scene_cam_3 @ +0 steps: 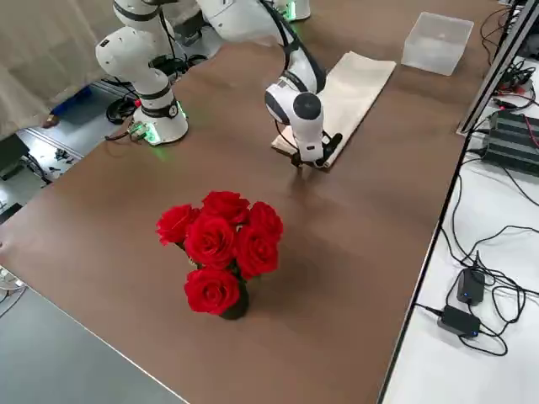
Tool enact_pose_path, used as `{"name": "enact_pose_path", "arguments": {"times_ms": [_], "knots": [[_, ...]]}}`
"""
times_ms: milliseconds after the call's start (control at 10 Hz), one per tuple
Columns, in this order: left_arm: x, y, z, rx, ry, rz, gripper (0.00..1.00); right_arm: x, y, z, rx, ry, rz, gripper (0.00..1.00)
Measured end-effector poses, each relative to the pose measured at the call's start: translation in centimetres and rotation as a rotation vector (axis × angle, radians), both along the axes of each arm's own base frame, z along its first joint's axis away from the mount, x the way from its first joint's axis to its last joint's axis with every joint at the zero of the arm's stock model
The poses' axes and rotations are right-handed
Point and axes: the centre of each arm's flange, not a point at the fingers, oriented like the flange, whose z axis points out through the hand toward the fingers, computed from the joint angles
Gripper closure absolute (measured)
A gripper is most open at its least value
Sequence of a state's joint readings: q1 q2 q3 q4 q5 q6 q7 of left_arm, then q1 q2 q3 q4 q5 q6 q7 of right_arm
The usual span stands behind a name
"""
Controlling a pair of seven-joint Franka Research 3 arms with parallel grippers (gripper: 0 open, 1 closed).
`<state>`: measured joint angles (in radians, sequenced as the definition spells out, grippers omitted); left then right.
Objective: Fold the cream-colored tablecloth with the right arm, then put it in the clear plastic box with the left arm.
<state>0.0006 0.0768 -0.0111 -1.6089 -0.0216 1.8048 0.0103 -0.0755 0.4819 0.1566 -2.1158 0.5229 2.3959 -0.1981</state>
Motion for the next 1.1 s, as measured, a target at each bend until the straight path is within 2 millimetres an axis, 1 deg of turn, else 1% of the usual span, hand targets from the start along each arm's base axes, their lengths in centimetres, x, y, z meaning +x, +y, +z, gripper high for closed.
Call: {"name": "enact_pose_path", "arguments": {"times_ms": [300, 600, 900, 1100], "knots": [[0.0, 0.0, 0.0, 0.0, 0.0, 0.0, 0.0, -0.1, 0.6, -0.6, -0.003, -0.001, 0.006, 0.04], [0.0, 0.0, 0.0, 0.0, 0.0, 0.0, 0.0, -0.5, 0.7, -1.0, -0.011, -0.008, 0.004, 0.05], [0.0, 0.0, -0.1, 0.0, 0.001, 0.0, 0.0, -1.3, 1.0, -1.7, -0.019, -0.005, 0.005, 0.1], [0.1, 0.0, -0.2, 0.0, 0.003, 0.0, 0.0, -1.5, 1.0, -1.8, -0.019, -0.002, 0.006, 0.2]]}}
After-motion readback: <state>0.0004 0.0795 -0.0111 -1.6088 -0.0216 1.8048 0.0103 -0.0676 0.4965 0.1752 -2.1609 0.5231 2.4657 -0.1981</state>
